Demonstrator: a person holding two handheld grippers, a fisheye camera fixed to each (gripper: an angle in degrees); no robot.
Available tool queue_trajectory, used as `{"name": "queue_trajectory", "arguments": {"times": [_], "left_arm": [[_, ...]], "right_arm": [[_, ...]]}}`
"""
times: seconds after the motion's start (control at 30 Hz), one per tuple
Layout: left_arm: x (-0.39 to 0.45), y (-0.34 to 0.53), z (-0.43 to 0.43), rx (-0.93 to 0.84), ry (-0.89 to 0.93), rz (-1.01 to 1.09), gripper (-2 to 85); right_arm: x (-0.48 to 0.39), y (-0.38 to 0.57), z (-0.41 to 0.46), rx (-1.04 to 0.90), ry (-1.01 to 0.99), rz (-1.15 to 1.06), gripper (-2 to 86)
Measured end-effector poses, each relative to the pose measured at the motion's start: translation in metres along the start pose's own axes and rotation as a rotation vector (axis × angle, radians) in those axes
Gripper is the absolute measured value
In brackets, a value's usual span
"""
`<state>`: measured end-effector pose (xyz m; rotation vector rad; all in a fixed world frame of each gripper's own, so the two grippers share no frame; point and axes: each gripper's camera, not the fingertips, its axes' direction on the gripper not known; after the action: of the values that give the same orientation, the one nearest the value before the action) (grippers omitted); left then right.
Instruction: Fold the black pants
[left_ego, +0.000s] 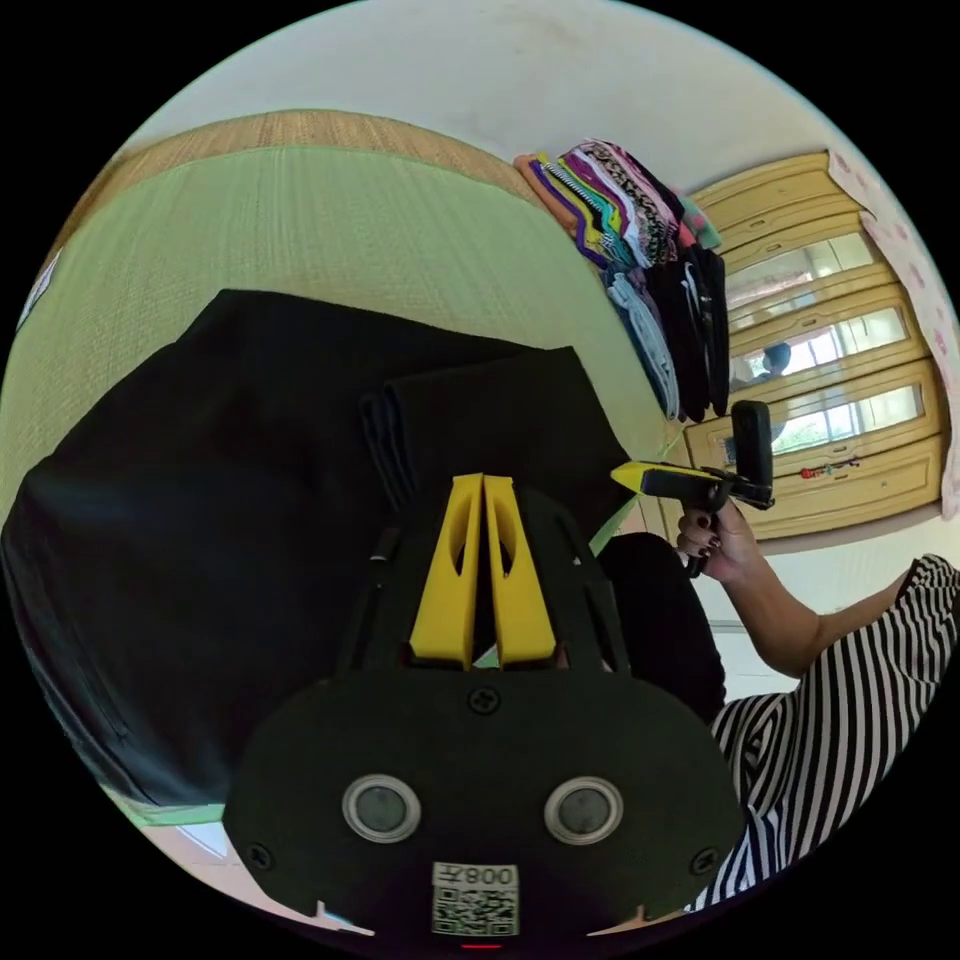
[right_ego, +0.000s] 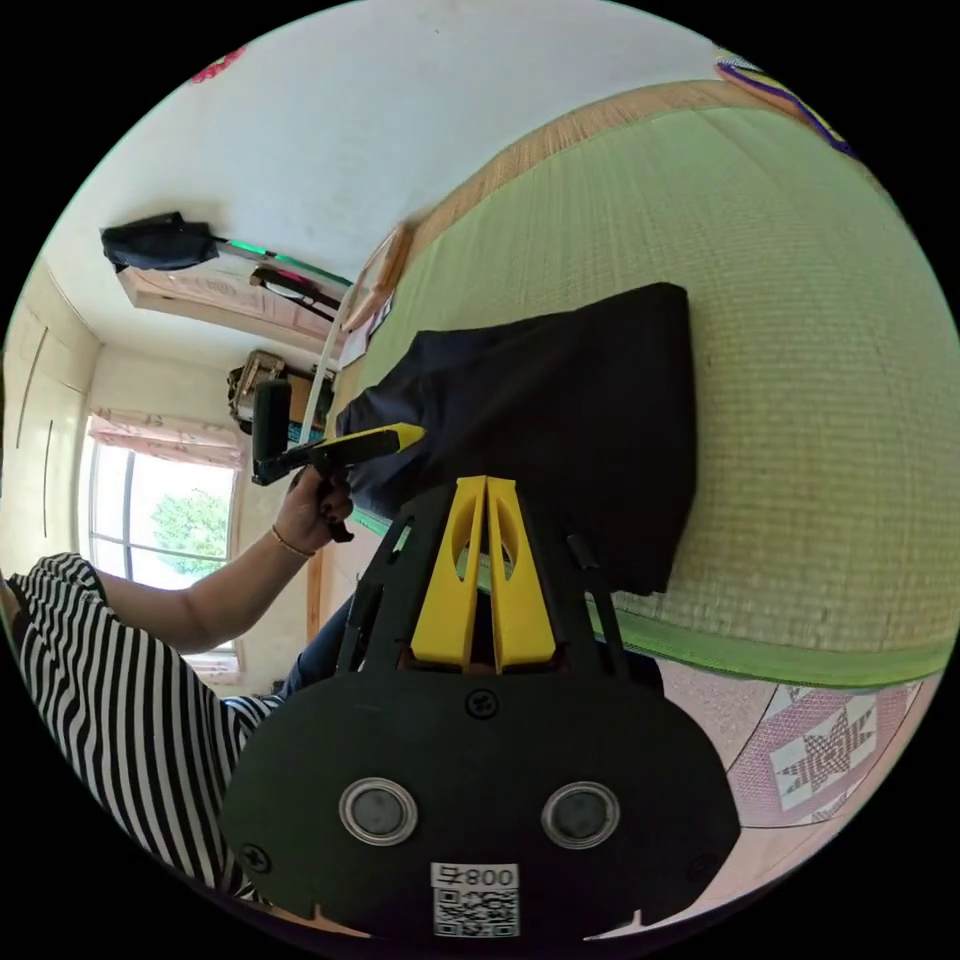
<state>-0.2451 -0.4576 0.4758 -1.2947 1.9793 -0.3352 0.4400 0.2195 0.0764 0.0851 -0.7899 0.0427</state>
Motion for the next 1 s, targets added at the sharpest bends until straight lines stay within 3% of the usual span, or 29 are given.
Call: {"name": "queue_trajectory", "arguments": {"times": [0.2,0.5,0.73,1.0], "left_arm": [[0.077,-0.006,0.056,-0.111,0.092,0.215,7.8],[0.165,-0.006,0.129,-0.232,-0.142,0.447,10.3],[0.197,0.015,0.15,-0.221,-0.308,0.511,7.4],[0.204,0.037,0.143,-0.138,-0.271,0.468,3.4]], "right_arm": [[0.073,0.017,-0.057,0.04,0.072,0.174,5.4],[0.138,0.02,-0.072,0.01,-0.135,0.283,4.5],[0.16,0.015,-0.091,-0.008,-0.245,0.269,3.7],[0.176,0.002,-0.125,0.061,-0.255,0.281,8.3]]}}
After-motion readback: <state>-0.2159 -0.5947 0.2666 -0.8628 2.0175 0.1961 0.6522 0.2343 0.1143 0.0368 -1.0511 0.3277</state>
